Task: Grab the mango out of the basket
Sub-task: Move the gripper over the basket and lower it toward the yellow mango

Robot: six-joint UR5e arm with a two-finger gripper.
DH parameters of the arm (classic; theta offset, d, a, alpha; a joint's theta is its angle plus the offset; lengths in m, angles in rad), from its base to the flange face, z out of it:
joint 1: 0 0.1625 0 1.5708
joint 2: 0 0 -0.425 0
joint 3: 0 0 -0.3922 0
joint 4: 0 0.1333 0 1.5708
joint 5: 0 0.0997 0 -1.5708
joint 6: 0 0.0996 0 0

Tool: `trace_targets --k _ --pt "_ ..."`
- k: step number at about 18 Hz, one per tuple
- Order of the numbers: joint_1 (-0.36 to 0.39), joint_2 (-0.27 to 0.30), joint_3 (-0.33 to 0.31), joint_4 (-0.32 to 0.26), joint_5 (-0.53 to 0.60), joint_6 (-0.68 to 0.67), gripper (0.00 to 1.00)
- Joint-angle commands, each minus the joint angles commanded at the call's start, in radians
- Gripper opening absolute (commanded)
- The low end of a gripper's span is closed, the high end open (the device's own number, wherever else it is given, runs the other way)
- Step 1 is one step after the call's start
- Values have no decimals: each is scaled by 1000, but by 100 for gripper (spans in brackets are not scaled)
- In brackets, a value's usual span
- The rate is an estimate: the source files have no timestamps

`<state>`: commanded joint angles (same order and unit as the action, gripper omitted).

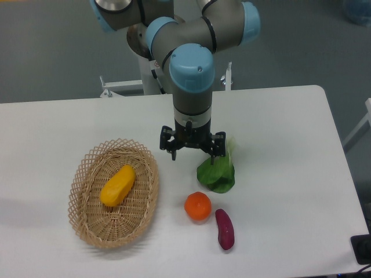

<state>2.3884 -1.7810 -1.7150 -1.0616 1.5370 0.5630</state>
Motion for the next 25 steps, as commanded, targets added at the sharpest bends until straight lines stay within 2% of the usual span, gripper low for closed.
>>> trace_targets --k 3,9,15,18,20,22,23,25 --pt "-3 6 -31 17 0 -2 100" --pt "-21 11 -35 28 -6 -21 100" --pt "-90 5 -40 32 -2 -90 100" --pt "-153 -15 -46 35 0 -139 100" --pt "-202 -46 -54 75 2 -159 100" --pt "-248 -77 -60 167 3 -202 100" --pt "-265 -84 -72 195 3 -207 100" --pt "-281 -106 -83 219 3 -204 100"
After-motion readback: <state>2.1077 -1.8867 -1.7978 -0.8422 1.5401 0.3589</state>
